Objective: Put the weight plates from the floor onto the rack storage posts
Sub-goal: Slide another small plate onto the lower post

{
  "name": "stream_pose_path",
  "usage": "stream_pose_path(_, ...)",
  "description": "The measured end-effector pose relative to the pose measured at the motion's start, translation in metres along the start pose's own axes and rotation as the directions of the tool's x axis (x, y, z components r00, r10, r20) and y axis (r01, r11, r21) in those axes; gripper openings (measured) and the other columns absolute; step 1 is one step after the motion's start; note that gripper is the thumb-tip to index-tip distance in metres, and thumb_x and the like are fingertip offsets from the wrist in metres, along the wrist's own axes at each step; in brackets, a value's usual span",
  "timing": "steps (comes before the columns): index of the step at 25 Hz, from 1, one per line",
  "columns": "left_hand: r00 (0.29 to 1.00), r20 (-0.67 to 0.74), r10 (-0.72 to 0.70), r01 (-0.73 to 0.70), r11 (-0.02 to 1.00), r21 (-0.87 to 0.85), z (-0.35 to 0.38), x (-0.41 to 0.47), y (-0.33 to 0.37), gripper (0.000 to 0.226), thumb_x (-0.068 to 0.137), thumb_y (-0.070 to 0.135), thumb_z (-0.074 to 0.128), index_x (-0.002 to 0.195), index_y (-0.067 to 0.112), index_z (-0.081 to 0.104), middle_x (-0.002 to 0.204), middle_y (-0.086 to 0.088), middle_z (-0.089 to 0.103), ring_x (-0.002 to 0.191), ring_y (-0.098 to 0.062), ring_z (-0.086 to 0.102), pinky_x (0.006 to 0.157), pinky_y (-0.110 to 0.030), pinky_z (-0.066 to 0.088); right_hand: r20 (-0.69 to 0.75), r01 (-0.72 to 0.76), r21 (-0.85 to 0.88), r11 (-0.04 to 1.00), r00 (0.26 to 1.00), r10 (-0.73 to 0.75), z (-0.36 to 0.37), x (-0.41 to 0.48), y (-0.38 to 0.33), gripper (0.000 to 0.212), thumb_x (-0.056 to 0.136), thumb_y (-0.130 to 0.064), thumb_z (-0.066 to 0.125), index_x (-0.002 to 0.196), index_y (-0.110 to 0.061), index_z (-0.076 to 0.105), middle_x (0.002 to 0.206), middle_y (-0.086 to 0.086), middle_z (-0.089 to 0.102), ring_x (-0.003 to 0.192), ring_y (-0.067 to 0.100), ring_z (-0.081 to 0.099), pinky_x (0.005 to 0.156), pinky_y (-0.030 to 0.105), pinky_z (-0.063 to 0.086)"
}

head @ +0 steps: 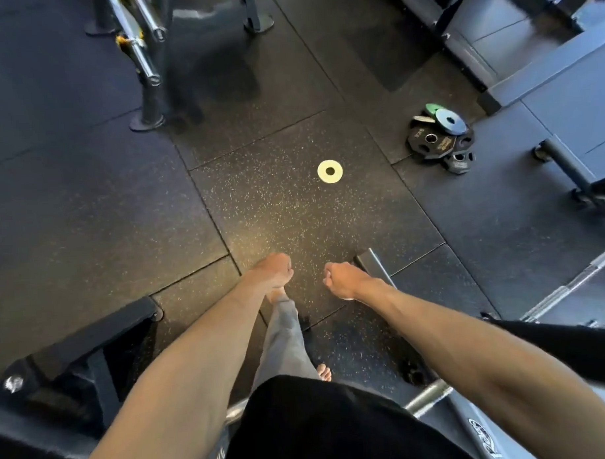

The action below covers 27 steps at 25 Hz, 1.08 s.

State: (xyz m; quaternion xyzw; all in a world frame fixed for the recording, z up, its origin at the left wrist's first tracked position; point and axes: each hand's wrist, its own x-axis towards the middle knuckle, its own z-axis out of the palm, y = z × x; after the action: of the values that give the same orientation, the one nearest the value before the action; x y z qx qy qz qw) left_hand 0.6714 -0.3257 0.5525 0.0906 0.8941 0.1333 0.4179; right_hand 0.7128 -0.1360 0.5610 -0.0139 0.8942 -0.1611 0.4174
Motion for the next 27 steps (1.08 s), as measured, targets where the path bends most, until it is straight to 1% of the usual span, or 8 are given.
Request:
stream_pose_path(2, 0.999, 0.034, 0.017, -0.016, 1.0, -0.002, -0.037, 0.033, 0.001, 0.018, 0.103, 0.024, 0.045, 0.099, 0.018, 0.061, 0.091, -0.002, 0.06, 0.08, -0.019, 0.057, 0.072, -0.036, 0.049, 0.017, -0.071, 0.047, 0.996, 0.997, 0.07, -0.033, 0.024, 0.006, 0.031, 0.102, -0.024, 0.044, 0.125, -0.006, 0.056, 0.126, 0.018, 0.064, 0.115, 0.036, 0.061, 0.094, 0.039, 0.048)
stream_pose_path(6, 0.997, 0.048, 0.057, -0.058, 0.998, 0.024, -0.119, 0.101, 0.007, 0.021, 0.102, 0.025, 0.049, 0.115, 0.014, 0.062, 0.111, -0.004, 0.067, 0.102, -0.023, 0.062, 0.084, -0.036, 0.048, -0.014, -0.153, 0.17, 0.973, 0.987, 0.157, -0.091, 0.079, 0.007, 0.03, 0.101, -0.025, 0.045, 0.121, -0.007, 0.057, 0.123, 0.018, 0.066, 0.112, 0.036, 0.063, 0.095, 0.041, 0.05)
stream_pose_path(10, 0.99, 0.112, 0.082, -0.097, 0.986, 0.135, -0.179, 0.178, 0.015, 0.02, 0.101, 0.026, 0.051, 0.111, 0.014, 0.063, 0.116, -0.005, 0.066, 0.103, -0.025, 0.061, 0.085, -0.037, 0.048, -0.008, -0.204, 0.282, 0.938, 0.977, 0.215, -0.135, 0.139, 0.009, 0.032, 0.098, -0.024, 0.047, 0.122, -0.006, 0.059, 0.121, 0.019, 0.065, 0.111, 0.037, 0.062, 0.092, 0.041, 0.051)
stream_pose_path(14, 0.983, 0.169, 0.074, -0.113, 0.965, 0.236, -0.223, 0.258, 0.034, 0.017, 0.101, 0.028, 0.051, 0.109, 0.018, 0.062, 0.115, -0.005, 0.065, 0.103, -0.027, 0.062, 0.085, -0.04, 0.049, -0.005, -0.285, 0.372, 0.883, 0.951, 0.309, -0.183, 0.206, 0.027, 0.04, 0.099, -0.023, 0.045, 0.13, 0.0, 0.054, 0.126, 0.024, 0.058, 0.115, 0.041, 0.058, 0.093, 0.045, 0.048)
stream_pose_path(18, 0.978, 0.202, 0.047, -0.102, 0.958, 0.269, -0.249, 0.335, 0.056, 0.011, 0.1, 0.027, 0.051, 0.103, 0.022, 0.061, 0.113, -0.004, 0.067, 0.099, -0.026, 0.062, 0.087, -0.041, 0.051, 0.003, -0.324, 0.447, 0.834, 0.933, 0.361, -0.22, 0.266, 0.054, 0.039, 0.1, -0.023, 0.041, 0.133, -0.004, 0.049, 0.133, 0.026, 0.053, 0.119, 0.041, 0.055, 0.093, 0.045, 0.047)
stream_pose_path(20, 0.975, 0.218, 0.026, -0.081, 0.966, 0.246, -0.256, 0.385, 0.067, 0.017, 0.099, 0.025, 0.049, 0.105, 0.018, 0.063, 0.112, -0.006, 0.067, 0.101, -0.028, 0.063, 0.086, -0.039, 0.05, 0.048, -0.353, 0.473, 0.807, 0.925, 0.377, -0.229, 0.308, 0.071, 0.041, 0.101, -0.023, 0.039, 0.135, -0.002, 0.046, 0.136, 0.029, 0.05, 0.123, 0.041, 0.054, 0.097, 0.046, 0.046)
stream_pose_path(25, 0.965, 0.259, 0.032, -0.096, 0.966, 0.239, -0.254, 0.5, 0.078, 0.017, 0.099, 0.017, 0.045, 0.101, 0.013, 0.062, 0.107, -0.01, 0.067, 0.098, -0.028, 0.062, 0.082, -0.036, 0.048, 0.08, -0.397, 0.547, 0.737, 0.901, 0.426, -0.243, 0.404, 0.108, 0.027, 0.1, -0.026, 0.04, 0.115, -0.009, 0.055, 0.117, 0.02, 0.066, 0.107, 0.04, 0.062, 0.091, 0.048, 0.051)
stream_pose_path(27, 0.96, 0.281, 0.017, -0.102, 0.952, 0.29, -0.243, 0.553, 0.072, 0.015, 0.099, 0.017, 0.044, 0.101, 0.014, 0.059, 0.108, -0.01, 0.067, 0.097, -0.029, 0.062, 0.081, -0.038, 0.047, 0.105, -0.423, 0.583, 0.694, 0.886, 0.452, -0.239, 0.448, 0.126, 0.025, 0.102, -0.027, 0.039, 0.115, -0.011, 0.053, 0.112, 0.016, 0.068, 0.101, 0.037, 0.065, 0.087, 0.049, 0.054)
